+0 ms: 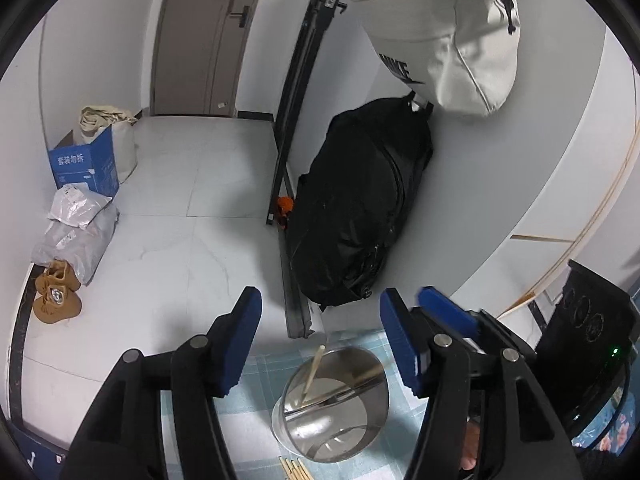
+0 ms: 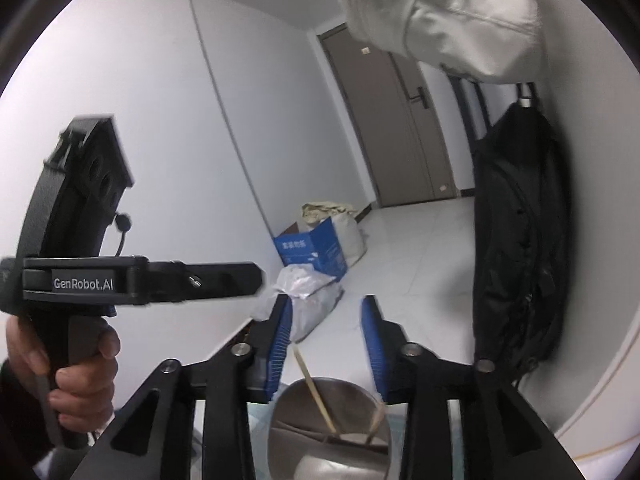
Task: Organize utensils
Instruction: 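Withdraw both open grippers from the holder back toward the chopstick bundle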
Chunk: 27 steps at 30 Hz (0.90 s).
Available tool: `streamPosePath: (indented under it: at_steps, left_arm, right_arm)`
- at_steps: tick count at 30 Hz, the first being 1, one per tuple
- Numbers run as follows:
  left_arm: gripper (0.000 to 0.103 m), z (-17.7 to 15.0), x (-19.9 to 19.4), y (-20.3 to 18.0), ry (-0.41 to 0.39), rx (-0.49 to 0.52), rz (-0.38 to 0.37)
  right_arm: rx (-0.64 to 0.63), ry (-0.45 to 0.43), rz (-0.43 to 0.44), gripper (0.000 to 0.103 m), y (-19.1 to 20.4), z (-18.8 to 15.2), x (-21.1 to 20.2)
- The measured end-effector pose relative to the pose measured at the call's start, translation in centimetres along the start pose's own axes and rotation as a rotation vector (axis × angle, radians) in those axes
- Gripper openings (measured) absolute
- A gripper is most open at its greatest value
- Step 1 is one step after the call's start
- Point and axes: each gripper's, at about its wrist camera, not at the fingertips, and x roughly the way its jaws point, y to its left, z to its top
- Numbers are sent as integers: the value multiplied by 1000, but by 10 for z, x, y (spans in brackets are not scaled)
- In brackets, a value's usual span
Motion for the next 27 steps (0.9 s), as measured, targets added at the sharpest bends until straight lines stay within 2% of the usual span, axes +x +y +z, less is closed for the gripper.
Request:
streamPosePath:
  at_steps: [1, 2, 4, 9, 11, 14, 16, 20, 23, 27]
  left_arm:
    - [56, -1, -1, 1, 4, -10, 8]
    - [56, -3, -5, 4, -3, -28, 18]
    - [56, -7, -11, 7, -9, -50, 32]
    - [57, -16, -24, 4, -28, -56, 90]
    - [58, -22, -31, 2, -41, -58, 120]
    - [64, -29, -38, -1, -47, -58, 144]
    - [68, -36, -46, -4, -65, -60, 152]
    - [70, -48, -56, -8, -76, -63, 193]
    - [78, -56, -62, -11, -88, -74, 212]
    - [79, -68, -71, -16, -100, -63, 224]
  right_arm:
    - [11, -7, -1, 39, -1, 1, -5]
    - [22, -14, -3, 48, -1, 2, -11]
    - [48, -31, -19, 58, -2, 2, -24]
    - [76, -54, -46, 66, 1, -1, -51]
    - [85, -60, -48, 73, 4, -3, -61]
    - [84, -63, -61, 79, 11, -7, -75]
    - [82, -59, -61, 81, 17, -11, -82]
    - [74, -51, -65, 85, 27, -20, -93]
    - [79, -35, -66, 90, 34, -27, -98]
    - [83, -26, -55, 92, 42, -37, -107]
